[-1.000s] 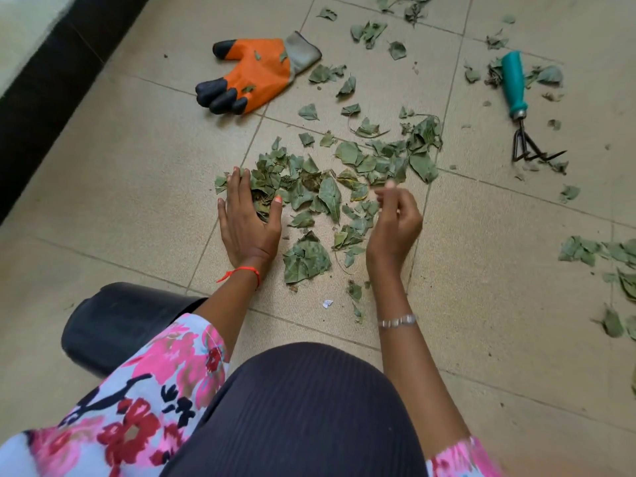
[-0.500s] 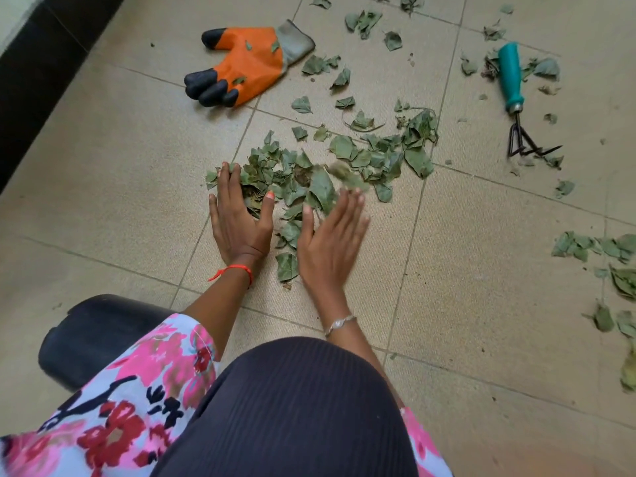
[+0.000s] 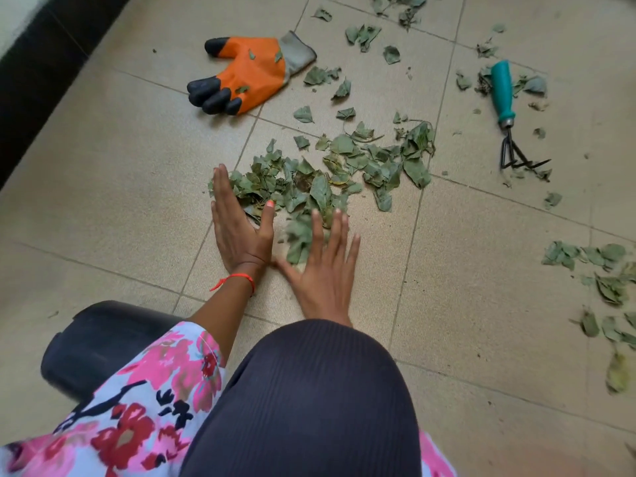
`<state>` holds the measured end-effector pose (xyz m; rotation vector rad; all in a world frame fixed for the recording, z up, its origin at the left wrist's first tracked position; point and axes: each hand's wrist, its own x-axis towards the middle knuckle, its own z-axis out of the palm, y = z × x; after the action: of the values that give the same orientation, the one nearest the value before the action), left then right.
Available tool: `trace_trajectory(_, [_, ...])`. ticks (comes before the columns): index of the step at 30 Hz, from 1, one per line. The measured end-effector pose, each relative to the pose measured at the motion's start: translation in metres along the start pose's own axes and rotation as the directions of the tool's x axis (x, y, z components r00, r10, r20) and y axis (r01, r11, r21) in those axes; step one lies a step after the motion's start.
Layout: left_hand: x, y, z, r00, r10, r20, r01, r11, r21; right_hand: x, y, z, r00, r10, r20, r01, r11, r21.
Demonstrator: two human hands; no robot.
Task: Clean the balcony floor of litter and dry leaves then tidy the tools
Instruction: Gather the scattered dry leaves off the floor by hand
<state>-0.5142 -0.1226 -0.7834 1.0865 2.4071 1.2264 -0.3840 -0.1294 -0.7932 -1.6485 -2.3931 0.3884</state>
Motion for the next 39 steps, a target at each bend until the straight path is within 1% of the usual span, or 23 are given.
trace_trajectory(3, [-0.001, 0.001, 0.0, 1.0, -0.009, 0.006, 0.009, 1.0, 0.017, 0.047, 0.003, -0.006, 1.0, -0.005, -0.006, 0.005, 0.998, 0.063])
trace_trajectory(7, [0.0, 0.004, -0.001, 0.998, -0.048, 0.035, 0.044, 0.994, 0.098, 0.08, 0.011, -0.026, 0.992, -0.124, -0.028, 0.126, 0.986, 0.105])
trace_trajectory(8, [0.0, 0.004, -0.002, 0.997, -0.057, 0.048, 0.051, 0.992, 0.116, 0.082, 0.015, -0.032, 0.991, -0.125, -0.045, 0.129, 0.984, 0.123])
trace_trajectory(11, [0.001, 0.006, -0.003, 0.994, -0.081, 0.077, 0.067, 0.983, 0.168, 0.084, 0.03, -0.048, 0.999, -0.016, -0.039, 0.024, 0.973, 0.229])
trace_trajectory(13, [0.002, 0.007, -0.002, 0.992, -0.095, 0.086, 0.077, 0.978, 0.195, 0.089, 0.044, -0.053, 0.998, 0.047, -0.032, -0.038, 0.97, 0.239])
trace_trajectory(16, [0.002, 0.007, -0.002, 0.991, -0.097, 0.096, 0.073, 0.97, 0.232, 0.108, 0.064, -0.057, 0.987, 0.137, -0.086, -0.113, 0.965, 0.235])
trace_trajectory(18, [0.003, 0.009, 0.0, 0.99, -0.097, 0.105, 0.068, 0.965, 0.252, 0.126, 0.078, -0.061, 0.969, 0.208, -0.134, -0.167, 0.95, 0.266])
trace_trajectory(20, [0.002, 0.01, 0.0, 0.987, -0.11, 0.118, 0.074, 0.958, 0.278, 0.146, 0.093, -0.065, 0.952, 0.268, -0.148, -0.216, 0.931, 0.295])
trace_trajectory(25, [0.001, 0.01, 0.002, 0.985, -0.114, 0.13, 0.063, 0.936, 0.348, 0.198, 0.124, -0.065, 0.933, 0.339, -0.122, -0.28, 0.896, 0.345])
trace_trajectory(27, [0.002, 0.008, 0.004, 0.987, -0.107, 0.121, 0.057, 0.933, 0.356, 0.206, 0.12, -0.06, 0.939, 0.333, -0.082, -0.289, 0.898, 0.332])
trace_trajectory(29, [0.002, 0.007, 0.005, 0.986, -0.106, 0.128, 0.053, 0.932, 0.36, 0.2, 0.106, -0.053, 0.957, 0.285, -0.047, -0.25, 0.899, 0.359])
trace_trajectory(32, [0.002, 0.008, 0.003, 0.985, -0.106, 0.138, 0.051, 0.933, 0.355, 0.17, 0.075, -0.043, 0.997, 0.071, 0.036, -0.079, 0.873, 0.481])
trace_trajectory(34, [0.002, 0.01, 0.002, 0.985, -0.106, 0.135, 0.054, 0.939, 0.34, 0.155, 0.058, -0.042, 0.996, -0.035, 0.08, -0.021, 0.794, 0.608])
trace_trajectory(35, [0.003, 0.01, 0.002, 0.986, -0.103, 0.132, 0.053, 0.942, 0.333, 0.152, 0.054, -0.043, 0.996, -0.05, 0.073, -0.012, 0.746, 0.666])
trace_trajectory(36, [0.003, 0.011, 0.003, 0.986, -0.101, 0.132, 0.052, 0.943, 0.33, 0.149, 0.051, -0.045, 0.998, -0.034, 0.053, -0.012, 0.718, 0.696])
trace_trajectory(37, [0.003, 0.01, 0.002, 0.986, -0.101, 0.131, 0.053, 0.943, 0.33, 0.149, 0.05, -0.045, 0.999, 0.001, 0.037, -0.027, 0.715, 0.699])
trace_trajectory(38, [0.003, 0.01, 0.002, 0.986, -0.102, 0.132, 0.053, 0.942, 0.331, 0.149, 0.052, -0.044, 0.999, 0.031, 0.041, -0.051, 0.733, 0.679])
trace_trajectory(39, [0.002, 0.01, 0.001, 0.986, -0.099, 0.131, 0.051, 0.943, 0.33, 0.149, 0.052, -0.045, 0.997, 0.027, 0.072, -0.067, 0.772, 0.632])
